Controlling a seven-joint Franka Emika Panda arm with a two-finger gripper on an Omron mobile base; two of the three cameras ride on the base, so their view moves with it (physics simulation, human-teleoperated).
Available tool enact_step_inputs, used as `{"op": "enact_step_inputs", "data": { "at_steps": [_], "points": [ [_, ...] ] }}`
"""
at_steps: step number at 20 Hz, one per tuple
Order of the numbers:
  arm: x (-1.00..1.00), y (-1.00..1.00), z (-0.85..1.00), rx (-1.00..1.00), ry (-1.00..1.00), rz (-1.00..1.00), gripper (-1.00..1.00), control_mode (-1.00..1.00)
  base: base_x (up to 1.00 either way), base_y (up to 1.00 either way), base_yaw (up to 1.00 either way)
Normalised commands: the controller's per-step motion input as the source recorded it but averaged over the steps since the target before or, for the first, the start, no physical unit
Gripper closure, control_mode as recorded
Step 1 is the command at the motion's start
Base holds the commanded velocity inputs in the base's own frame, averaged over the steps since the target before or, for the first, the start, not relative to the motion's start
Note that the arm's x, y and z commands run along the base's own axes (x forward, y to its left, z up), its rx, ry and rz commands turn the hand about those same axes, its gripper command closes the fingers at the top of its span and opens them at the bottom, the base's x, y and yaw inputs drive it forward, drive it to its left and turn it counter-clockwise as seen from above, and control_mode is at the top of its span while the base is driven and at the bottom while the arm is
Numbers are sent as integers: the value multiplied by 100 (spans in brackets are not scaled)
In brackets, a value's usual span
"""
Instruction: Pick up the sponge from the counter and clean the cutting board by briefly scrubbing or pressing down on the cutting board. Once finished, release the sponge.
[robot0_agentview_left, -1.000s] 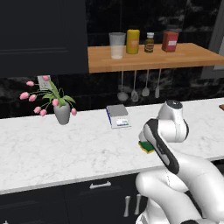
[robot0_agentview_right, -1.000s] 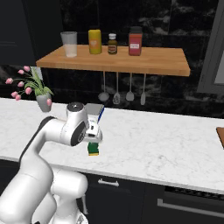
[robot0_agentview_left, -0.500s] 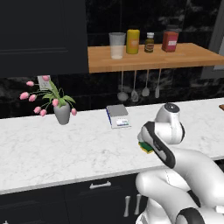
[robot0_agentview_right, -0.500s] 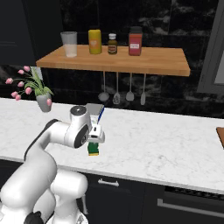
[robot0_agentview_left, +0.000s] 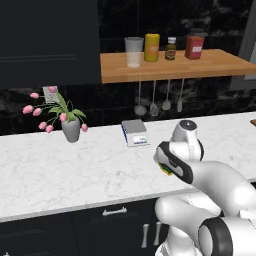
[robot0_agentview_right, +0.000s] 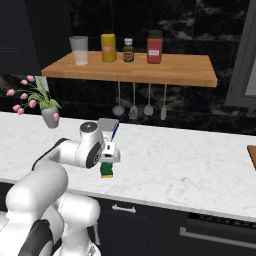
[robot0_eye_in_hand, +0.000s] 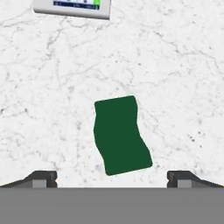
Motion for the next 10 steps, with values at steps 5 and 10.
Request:
{"op": "enact_step_inputs", "data": {
  "at_steps": [5, 10],
  "points": [
    [18, -10, -14, 0, 5, 3, -100, -100, 0, 0, 0],
    [18, 0, -32, 0, 6, 3, -100, -100, 0, 0, 0]
  ]
}}
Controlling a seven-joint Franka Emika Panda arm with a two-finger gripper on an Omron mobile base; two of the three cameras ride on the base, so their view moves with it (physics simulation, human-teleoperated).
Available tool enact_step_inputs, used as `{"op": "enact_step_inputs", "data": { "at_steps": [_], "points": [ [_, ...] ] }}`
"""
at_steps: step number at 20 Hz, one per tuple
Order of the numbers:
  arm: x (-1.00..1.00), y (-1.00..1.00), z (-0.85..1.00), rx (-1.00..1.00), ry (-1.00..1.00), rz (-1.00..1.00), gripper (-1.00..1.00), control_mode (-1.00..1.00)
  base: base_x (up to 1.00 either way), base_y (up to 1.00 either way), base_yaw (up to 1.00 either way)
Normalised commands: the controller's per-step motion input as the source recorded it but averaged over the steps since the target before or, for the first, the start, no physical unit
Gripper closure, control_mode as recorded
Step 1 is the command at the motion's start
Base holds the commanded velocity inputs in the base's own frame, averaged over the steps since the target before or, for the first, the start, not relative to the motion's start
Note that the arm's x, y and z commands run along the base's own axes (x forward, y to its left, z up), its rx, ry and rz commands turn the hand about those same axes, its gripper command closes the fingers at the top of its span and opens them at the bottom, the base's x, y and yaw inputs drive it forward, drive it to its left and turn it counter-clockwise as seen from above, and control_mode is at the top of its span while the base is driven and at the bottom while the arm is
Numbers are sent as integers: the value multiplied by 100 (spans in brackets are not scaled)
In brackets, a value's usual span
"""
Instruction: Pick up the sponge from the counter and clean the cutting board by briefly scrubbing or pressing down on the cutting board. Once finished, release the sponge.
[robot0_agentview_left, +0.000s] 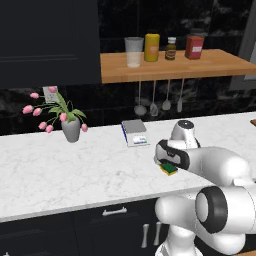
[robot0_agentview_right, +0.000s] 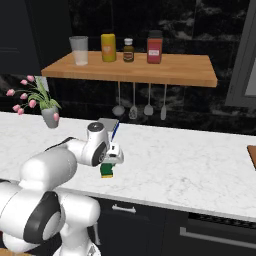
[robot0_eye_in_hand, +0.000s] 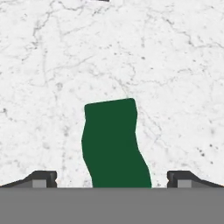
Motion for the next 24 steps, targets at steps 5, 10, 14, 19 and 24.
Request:
{"op": "enact_step_inputs", "data": {
  "at_steps": [5, 10, 14, 19, 24],
  "points": [
    [14, 0, -26, 0, 1, 6, -100, -100, 0, 0, 0],
    [24, 0, -19, 0, 4, 5, -100, -100, 0, 0, 0],
    [14, 0, -26, 0, 4, 2, -100, -100, 0, 0, 0],
    [8, 0, -16, 0, 2, 2, -100, -100, 0, 0, 0],
    [6, 0, -18, 0, 0, 2, 100, -100, 0, 0, 0]
  ]
}}
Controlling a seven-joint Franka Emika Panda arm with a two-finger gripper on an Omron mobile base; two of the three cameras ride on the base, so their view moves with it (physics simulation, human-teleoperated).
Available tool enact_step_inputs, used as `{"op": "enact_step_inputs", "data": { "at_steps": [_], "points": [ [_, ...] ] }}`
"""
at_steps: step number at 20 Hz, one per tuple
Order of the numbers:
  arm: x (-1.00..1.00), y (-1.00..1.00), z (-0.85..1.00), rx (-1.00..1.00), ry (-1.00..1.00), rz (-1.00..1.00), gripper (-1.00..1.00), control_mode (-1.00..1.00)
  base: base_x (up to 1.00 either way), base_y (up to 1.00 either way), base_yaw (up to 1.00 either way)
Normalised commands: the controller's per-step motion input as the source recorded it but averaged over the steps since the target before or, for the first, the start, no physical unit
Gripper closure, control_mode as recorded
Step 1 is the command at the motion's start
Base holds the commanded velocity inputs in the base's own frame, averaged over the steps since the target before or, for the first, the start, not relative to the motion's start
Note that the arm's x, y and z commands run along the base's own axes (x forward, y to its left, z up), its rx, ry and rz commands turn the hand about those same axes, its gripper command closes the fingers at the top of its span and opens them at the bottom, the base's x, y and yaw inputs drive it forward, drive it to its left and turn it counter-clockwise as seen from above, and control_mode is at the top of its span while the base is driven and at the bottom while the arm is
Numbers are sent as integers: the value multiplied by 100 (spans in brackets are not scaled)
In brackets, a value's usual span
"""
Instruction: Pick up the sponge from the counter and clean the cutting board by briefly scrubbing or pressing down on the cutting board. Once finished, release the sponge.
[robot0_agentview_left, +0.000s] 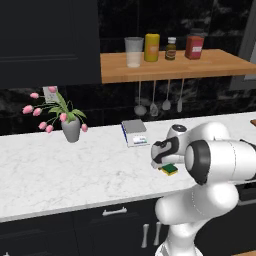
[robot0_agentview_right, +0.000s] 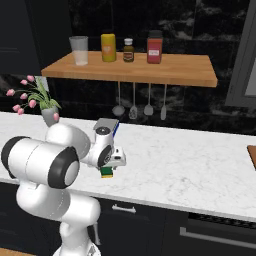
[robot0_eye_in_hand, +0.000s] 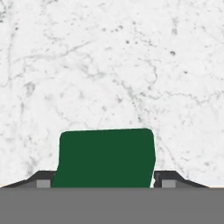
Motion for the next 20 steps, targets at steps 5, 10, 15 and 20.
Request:
{"op": "enact_step_inputs", "data": {
  "at_steps": [5, 10, 15, 20],
  "points": [
    [4, 0, -23, 0, 0, 2, 100, -100, 0, 0, 0],
    [-8, 0, 14, 0, 0, 0, 100, -100, 0, 0, 0],
    [-48, 0, 74, 0, -8, -4, 100, -100, 0, 0, 0],
    [-42, 0, 96, 0, 0, -10, 100, -100, 0, 0, 0]
  ]
}}
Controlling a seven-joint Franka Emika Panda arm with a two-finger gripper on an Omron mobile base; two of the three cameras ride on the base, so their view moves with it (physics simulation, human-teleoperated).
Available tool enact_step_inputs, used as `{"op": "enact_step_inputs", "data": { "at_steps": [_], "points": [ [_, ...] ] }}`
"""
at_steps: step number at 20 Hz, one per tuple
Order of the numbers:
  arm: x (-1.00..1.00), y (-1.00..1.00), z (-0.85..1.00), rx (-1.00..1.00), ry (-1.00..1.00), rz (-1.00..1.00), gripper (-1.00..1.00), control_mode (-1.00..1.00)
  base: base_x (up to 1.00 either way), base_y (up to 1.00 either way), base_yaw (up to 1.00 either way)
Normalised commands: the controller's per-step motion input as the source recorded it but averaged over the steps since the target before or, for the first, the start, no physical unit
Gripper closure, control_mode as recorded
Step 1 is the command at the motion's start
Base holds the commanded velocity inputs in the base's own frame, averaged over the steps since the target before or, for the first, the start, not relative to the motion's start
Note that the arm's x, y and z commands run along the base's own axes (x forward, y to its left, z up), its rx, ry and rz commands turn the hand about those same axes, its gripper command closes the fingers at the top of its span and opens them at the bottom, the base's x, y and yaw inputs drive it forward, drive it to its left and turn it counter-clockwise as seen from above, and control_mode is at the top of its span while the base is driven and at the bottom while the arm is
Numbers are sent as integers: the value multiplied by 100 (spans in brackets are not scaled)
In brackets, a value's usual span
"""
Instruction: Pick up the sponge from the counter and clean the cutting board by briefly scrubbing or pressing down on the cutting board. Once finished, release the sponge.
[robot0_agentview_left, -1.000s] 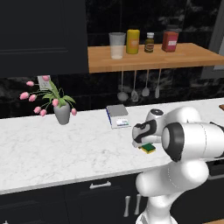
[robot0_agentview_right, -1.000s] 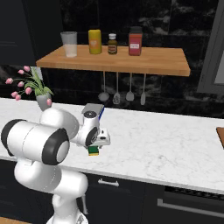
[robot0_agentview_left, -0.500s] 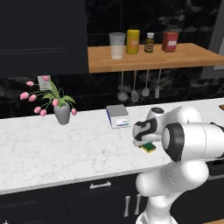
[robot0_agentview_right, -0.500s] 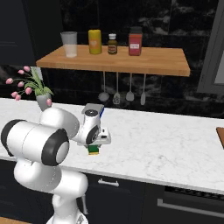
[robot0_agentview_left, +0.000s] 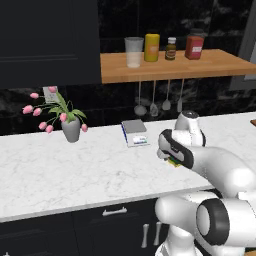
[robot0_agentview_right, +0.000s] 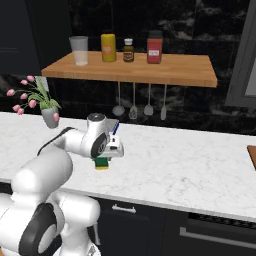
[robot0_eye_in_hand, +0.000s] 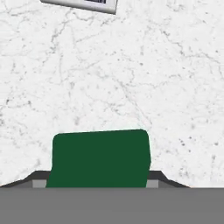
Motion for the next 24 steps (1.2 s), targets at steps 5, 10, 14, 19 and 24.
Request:
{"op": "enact_step_inputs", "data": {
  "at_steps": [5, 10, 14, 19, 24],
  "points": [
    [-57, 0, 78, 0, -8, -4, 100, -100, 0, 0, 0],
    [-49, 0, 59, 0, -9, 0, 100, -100, 0, 0, 0],
    [-28, 0, 48, 0, -4, 0, 100, -100, 0, 0, 0],
    [-17, 0, 65, 0, -4, -3, 100, -100, 0, 0, 0],
    [-42, -12, 33, 0, -4, 0, 100, -100, 0, 0, 0]
  ]
}}
